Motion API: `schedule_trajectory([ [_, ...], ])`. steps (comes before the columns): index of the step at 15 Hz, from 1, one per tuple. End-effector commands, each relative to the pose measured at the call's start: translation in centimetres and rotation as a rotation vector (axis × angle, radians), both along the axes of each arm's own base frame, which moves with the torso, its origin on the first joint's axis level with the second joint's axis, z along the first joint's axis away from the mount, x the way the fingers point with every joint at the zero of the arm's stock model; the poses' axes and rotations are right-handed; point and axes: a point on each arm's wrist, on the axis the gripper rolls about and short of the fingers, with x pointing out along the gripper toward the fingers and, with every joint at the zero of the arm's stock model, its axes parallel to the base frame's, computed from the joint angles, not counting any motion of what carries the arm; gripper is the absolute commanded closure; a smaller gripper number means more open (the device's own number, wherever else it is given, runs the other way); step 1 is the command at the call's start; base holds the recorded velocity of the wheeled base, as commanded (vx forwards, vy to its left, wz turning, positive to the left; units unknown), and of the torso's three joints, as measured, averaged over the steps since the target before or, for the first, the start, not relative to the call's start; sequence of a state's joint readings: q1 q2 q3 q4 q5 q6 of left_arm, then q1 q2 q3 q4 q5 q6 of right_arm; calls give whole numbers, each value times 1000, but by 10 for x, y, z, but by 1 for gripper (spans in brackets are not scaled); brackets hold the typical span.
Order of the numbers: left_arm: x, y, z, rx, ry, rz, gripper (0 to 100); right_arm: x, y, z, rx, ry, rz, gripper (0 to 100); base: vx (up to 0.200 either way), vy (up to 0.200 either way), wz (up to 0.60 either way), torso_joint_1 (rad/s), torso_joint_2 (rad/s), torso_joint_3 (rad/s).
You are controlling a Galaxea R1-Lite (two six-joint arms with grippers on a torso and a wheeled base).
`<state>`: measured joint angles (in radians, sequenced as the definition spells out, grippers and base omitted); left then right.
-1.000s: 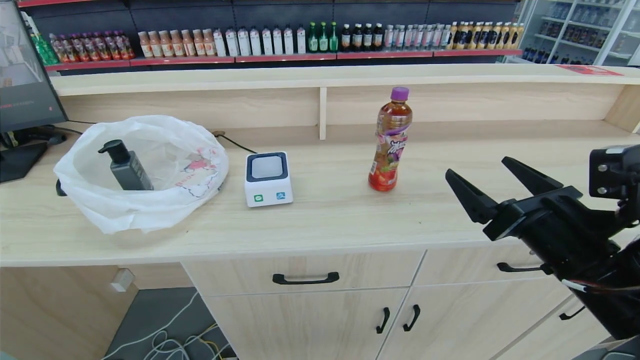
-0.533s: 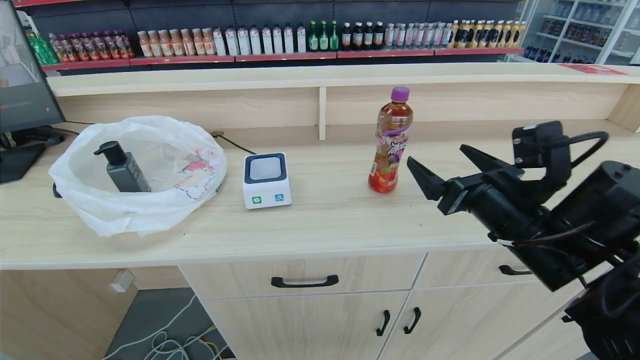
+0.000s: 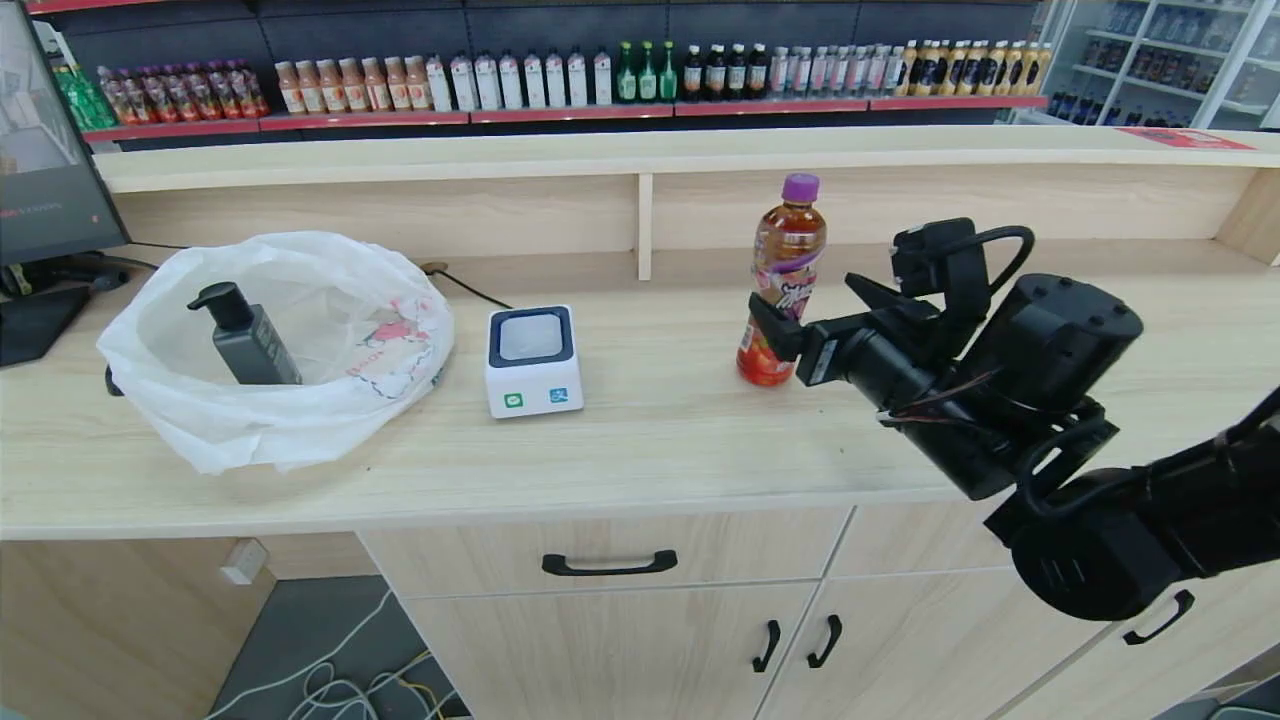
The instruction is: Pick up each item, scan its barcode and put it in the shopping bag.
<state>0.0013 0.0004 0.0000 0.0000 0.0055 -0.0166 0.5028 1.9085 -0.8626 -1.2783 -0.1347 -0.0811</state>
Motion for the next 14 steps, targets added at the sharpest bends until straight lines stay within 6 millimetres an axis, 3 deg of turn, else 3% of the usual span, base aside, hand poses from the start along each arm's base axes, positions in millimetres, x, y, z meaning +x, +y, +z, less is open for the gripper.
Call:
schedule_trajectory([
  [1,0,0,0,0,0,1,0,15,7,-14,-16,30,-6,0,0,0,0,0,0,0],
  [6,0,0,0,0,0,1,0,32,3,-24,-22,41,-37,0,0,0,0,0,0,0],
  [14,0,0,0,0,0,1,0,70,4,-19,27,37,-63,0,0,0,0,0,0,0],
])
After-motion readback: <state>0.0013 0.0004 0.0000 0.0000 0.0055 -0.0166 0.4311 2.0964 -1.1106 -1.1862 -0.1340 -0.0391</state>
